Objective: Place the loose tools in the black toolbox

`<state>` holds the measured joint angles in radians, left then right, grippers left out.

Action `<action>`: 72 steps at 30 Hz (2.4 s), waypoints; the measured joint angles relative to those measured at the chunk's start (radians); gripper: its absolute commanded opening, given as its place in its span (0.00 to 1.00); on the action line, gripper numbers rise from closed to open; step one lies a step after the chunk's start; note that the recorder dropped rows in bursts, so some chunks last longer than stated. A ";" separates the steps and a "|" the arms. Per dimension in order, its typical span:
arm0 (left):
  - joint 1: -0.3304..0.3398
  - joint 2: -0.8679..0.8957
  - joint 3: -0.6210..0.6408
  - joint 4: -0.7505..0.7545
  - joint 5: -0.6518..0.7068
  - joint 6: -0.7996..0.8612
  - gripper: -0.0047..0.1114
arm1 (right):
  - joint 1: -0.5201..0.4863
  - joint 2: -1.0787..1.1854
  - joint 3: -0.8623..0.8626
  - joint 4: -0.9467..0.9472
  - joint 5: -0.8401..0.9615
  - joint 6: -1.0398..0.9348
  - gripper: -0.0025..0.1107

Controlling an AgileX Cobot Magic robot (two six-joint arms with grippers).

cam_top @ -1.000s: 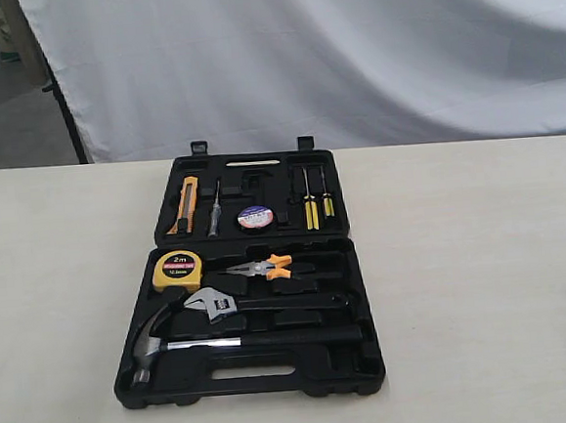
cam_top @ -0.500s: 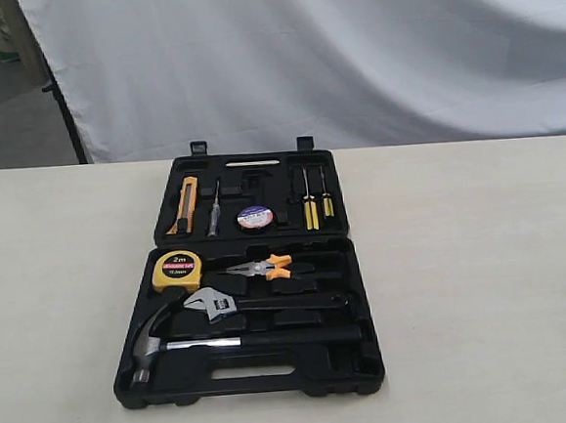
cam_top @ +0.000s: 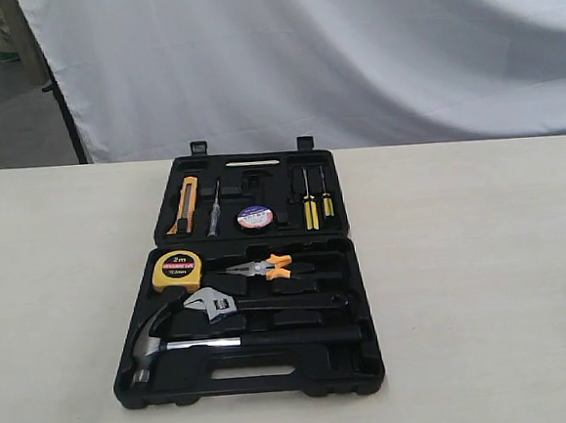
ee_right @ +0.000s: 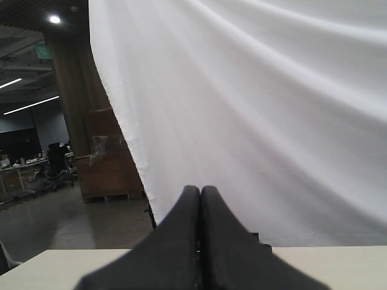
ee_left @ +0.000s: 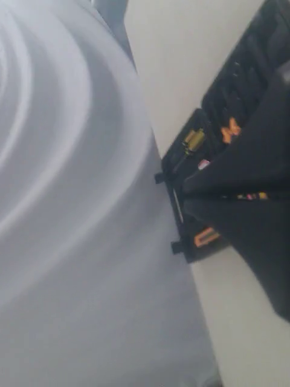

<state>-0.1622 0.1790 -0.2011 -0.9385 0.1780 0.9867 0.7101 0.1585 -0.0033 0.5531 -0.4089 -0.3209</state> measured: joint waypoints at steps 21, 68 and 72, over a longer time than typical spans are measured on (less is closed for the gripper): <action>0.080 0.000 0.198 0.773 -0.314 -0.845 0.05 | 0.000 0.000 0.000 0.000 0.000 0.000 0.03; 0.346 -0.175 0.198 0.879 0.084 -0.979 0.05 | 0.000 0.000 0.000 0.000 0.000 0.000 0.03; 0.346 -0.175 0.198 0.879 0.084 -0.979 0.05 | 0.000 0.000 0.000 0.000 0.000 0.000 0.03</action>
<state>0.1840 0.0039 -0.0031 -0.0598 0.2624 0.0077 0.7101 0.1585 -0.0033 0.5531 -0.4089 -0.3209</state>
